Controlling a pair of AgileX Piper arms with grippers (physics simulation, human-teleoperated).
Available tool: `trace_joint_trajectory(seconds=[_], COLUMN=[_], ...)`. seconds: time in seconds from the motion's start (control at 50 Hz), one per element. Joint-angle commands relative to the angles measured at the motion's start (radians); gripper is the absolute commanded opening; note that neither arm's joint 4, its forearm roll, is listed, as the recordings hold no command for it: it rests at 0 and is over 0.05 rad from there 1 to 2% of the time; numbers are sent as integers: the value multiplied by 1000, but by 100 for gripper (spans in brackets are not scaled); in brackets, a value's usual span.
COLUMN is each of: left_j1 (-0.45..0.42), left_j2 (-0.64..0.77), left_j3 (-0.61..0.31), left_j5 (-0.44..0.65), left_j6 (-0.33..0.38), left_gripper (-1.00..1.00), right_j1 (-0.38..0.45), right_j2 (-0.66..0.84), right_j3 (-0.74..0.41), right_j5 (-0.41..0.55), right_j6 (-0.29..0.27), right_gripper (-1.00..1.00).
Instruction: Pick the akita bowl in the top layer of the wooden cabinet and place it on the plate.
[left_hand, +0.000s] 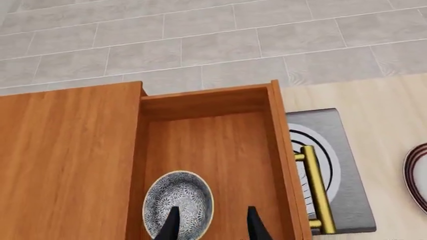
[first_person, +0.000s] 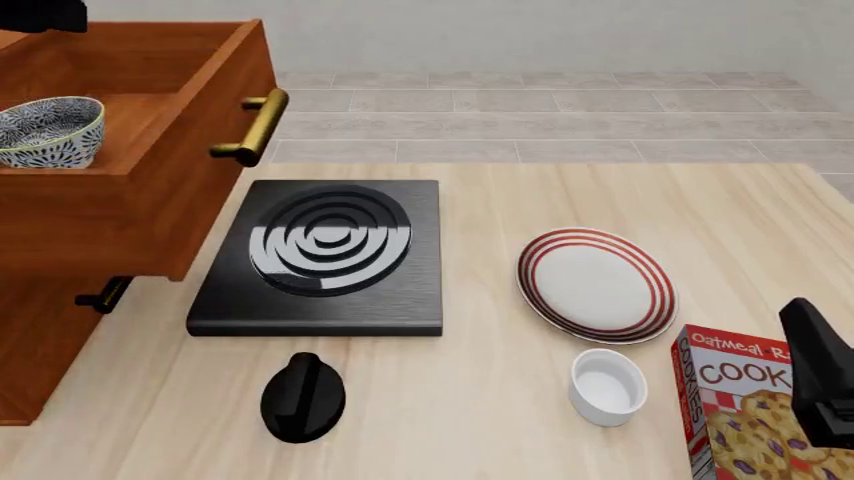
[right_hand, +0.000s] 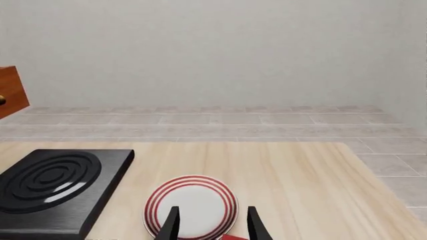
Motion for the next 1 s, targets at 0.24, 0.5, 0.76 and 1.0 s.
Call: trace_joint_trajectory(seconds=[0.24, 0.5, 0.76, 1.0], left_j1=[60, 74, 73, 54], left_j2=[30, 59, 96, 119], left_j3=[81, 121, 146, 166], left_j5=[1, -33, -61, -91], left_j6=[31, 40, 37, 24], left_gripper=[100, 100, 100, 100], right_j1=[-3, -5, -4, -4], right_j2=[0, 0, 0, 1], right_j3=[-1, -3, -1, 0], right_j5=[3, 5, 3, 1], right_j6=[0, 2, 4, 5], right_gripper=[100, 100, 100, 100])
